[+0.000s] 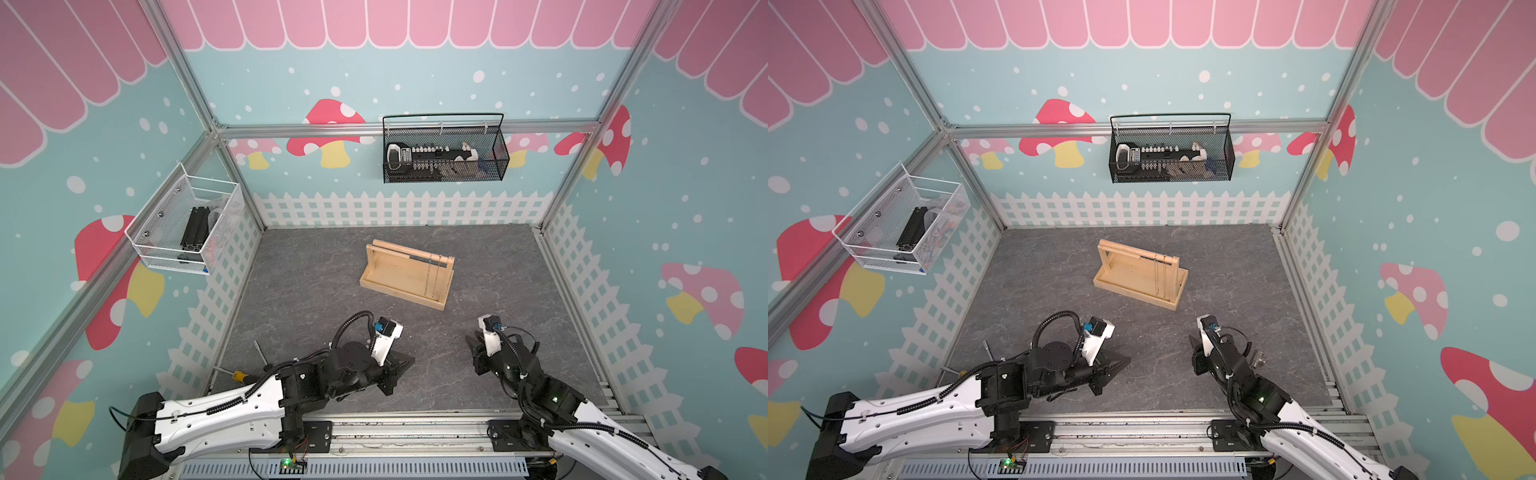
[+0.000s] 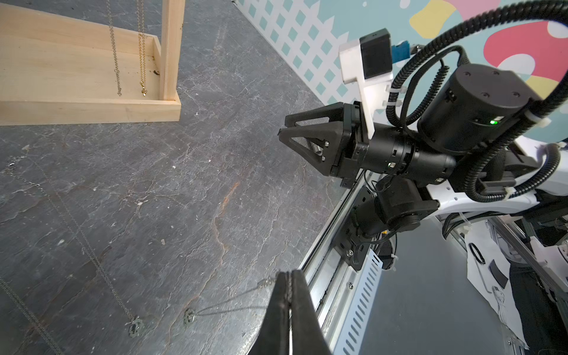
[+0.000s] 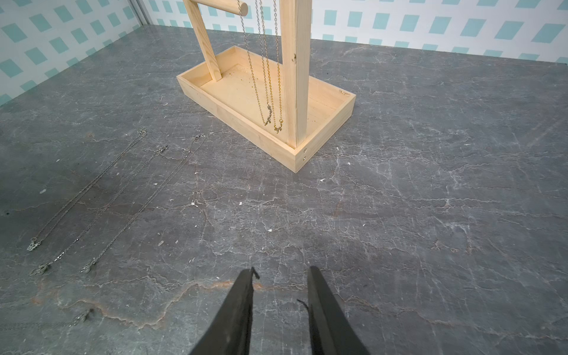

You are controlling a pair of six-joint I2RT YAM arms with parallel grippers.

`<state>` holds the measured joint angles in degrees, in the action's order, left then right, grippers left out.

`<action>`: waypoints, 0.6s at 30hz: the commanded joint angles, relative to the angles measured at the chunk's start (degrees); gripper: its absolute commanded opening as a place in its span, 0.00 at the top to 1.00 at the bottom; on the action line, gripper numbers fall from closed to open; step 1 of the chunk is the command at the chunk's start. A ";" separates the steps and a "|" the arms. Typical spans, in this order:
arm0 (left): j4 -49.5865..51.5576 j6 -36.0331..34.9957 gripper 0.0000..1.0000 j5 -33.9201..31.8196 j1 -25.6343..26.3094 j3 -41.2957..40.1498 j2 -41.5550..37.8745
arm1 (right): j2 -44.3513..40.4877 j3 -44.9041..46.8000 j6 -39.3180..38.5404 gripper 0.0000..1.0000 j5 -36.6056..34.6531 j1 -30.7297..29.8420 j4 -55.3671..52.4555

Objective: Take the necklace off the jewelry display stand
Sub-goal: Place the necklace at the center of the board.

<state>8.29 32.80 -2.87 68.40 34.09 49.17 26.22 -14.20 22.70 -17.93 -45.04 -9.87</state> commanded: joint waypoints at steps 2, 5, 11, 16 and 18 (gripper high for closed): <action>0.07 -0.01 1.00 -1.81 0.35 -0.94 -0.53 | 0.24 0.43 0.16 0.68 0.10 0.24 0.47; -0.01 0.16 1.00 -3.49 0.35 -1.77 0.11 | 0.11 0.44 0.19 0.68 0.14 0.21 0.46; -0.92 -1.42 0.98 -9.07 0.37 -1.60 4.71 | -0.11 0.42 0.29 0.68 0.22 0.23 0.22; -0.96 -4.84 1.00 -14.32 -0.03 1.64 11.61 | -0.77 0.48 0.27 0.68 0.48 0.21 -0.05; -0.96 -5.95 1.00 -15.08 -1.06 2.76 13.94 | -1.06 0.57 0.32 0.68 0.50 0.21 -0.11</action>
<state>7.92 29.52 -13.56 68.16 34.02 61.34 25.93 -14.20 22.70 -17.87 -45.04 -9.89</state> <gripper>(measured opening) 0.049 0.319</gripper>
